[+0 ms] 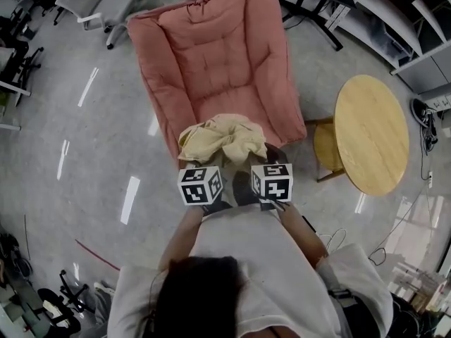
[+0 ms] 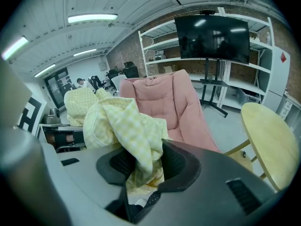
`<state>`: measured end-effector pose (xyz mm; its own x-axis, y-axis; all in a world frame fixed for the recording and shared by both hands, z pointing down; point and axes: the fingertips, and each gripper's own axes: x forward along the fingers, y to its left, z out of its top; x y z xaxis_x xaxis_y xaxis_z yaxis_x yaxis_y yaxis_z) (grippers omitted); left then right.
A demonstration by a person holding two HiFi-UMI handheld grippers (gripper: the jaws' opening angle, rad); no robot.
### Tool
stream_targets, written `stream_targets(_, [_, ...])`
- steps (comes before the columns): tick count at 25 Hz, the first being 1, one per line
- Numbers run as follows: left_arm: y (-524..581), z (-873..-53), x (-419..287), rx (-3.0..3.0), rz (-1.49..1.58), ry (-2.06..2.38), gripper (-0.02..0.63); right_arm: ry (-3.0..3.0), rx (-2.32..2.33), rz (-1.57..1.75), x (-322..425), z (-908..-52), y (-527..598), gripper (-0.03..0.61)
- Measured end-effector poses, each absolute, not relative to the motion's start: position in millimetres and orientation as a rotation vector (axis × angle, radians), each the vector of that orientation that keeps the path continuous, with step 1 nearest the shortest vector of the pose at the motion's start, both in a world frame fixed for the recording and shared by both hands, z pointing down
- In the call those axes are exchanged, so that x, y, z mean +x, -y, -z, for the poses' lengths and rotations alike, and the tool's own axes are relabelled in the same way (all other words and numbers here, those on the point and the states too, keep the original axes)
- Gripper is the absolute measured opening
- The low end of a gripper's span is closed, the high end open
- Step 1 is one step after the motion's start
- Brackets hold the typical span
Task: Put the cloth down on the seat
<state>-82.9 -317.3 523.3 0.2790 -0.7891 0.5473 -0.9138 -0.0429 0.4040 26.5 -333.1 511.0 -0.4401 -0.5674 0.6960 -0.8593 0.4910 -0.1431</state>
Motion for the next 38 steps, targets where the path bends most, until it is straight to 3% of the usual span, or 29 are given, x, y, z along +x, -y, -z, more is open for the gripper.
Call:
stream_targets(21, [421, -567, -86, 1.672, -0.236, 1.584, 0.115, 2.147, 0.984, -0.659, 20, -555, 452, 0.147])
stream_targets(38, [473, -651, -104, 1.503, -0.278, 1.56, 0.115, 2.072, 0.905, -0.72, 0, -638, 510, 0.147])
